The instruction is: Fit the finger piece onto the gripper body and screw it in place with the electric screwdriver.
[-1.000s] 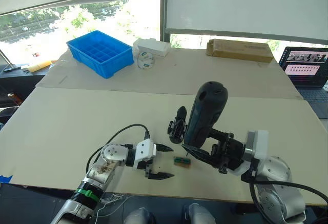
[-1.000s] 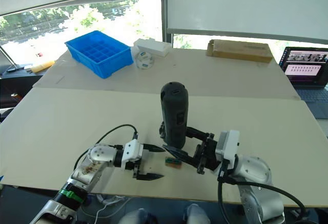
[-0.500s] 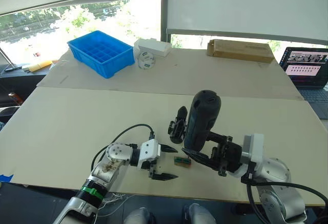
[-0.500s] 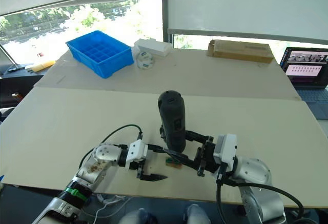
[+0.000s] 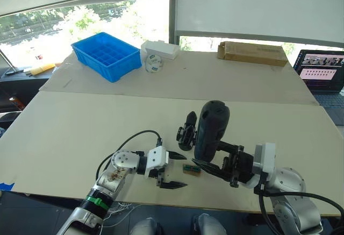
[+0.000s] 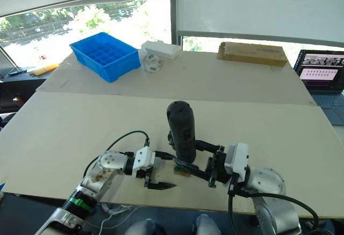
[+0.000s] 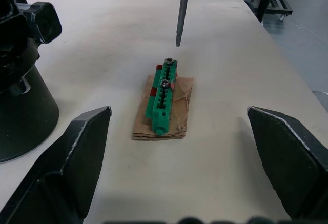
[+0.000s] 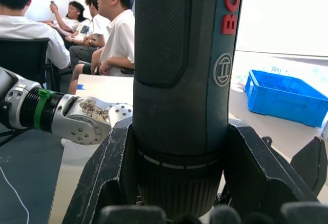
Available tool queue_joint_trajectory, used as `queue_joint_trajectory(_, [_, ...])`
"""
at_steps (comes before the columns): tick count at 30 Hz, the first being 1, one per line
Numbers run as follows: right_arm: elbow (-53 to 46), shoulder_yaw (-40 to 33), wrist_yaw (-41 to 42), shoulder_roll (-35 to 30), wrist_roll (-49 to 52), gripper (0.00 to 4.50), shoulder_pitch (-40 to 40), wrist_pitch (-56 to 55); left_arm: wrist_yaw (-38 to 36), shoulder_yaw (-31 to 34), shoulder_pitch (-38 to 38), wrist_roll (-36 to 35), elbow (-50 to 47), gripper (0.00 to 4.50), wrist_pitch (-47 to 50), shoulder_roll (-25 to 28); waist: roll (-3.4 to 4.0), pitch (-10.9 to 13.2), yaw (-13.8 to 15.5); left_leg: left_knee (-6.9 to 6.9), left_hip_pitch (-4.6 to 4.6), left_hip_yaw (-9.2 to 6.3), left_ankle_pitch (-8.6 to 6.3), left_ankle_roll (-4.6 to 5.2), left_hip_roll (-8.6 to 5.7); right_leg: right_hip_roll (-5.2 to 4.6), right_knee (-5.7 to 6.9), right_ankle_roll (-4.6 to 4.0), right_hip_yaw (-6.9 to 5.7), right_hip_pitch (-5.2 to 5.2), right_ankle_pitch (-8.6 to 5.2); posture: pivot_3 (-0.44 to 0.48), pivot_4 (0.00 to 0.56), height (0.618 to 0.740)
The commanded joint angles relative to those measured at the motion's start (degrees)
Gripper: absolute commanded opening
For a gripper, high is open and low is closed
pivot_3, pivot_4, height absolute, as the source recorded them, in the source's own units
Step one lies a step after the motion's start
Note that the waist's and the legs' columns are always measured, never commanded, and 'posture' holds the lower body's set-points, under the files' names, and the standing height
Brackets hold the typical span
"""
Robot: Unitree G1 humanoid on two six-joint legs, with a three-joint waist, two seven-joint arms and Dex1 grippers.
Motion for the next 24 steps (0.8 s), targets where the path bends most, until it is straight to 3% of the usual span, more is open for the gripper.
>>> queue_joint_trajectory(1, [-1.46,-0.03,-0.22,0.25,0.79,1.92,-0.73,-3.06,0.00,-1.35,1.47,0.66,0.43,4.50,-0.08,0.11,0.00,0.00,0.00,0.00,0.00,0.00,0.00,0.00,0.00,0.00,0.00,0.00,0.00,0.00,0.00,0.000,0.150,0.740])
queue_joint_trajectory(24, [-0.17,0.16,-2.12,-1.25,0.89,1.92,-4.37,-1.36,1.00,-1.31,1.55,0.65,1.45,4.50,-0.29,-0.40,0.01,-0.01,0.00,0.00,0.02,-0.01,-0.01,0.02,0.01,-0.04,-0.01,0.00,0.01,0.02,0.00,0.000,0.150,0.740])
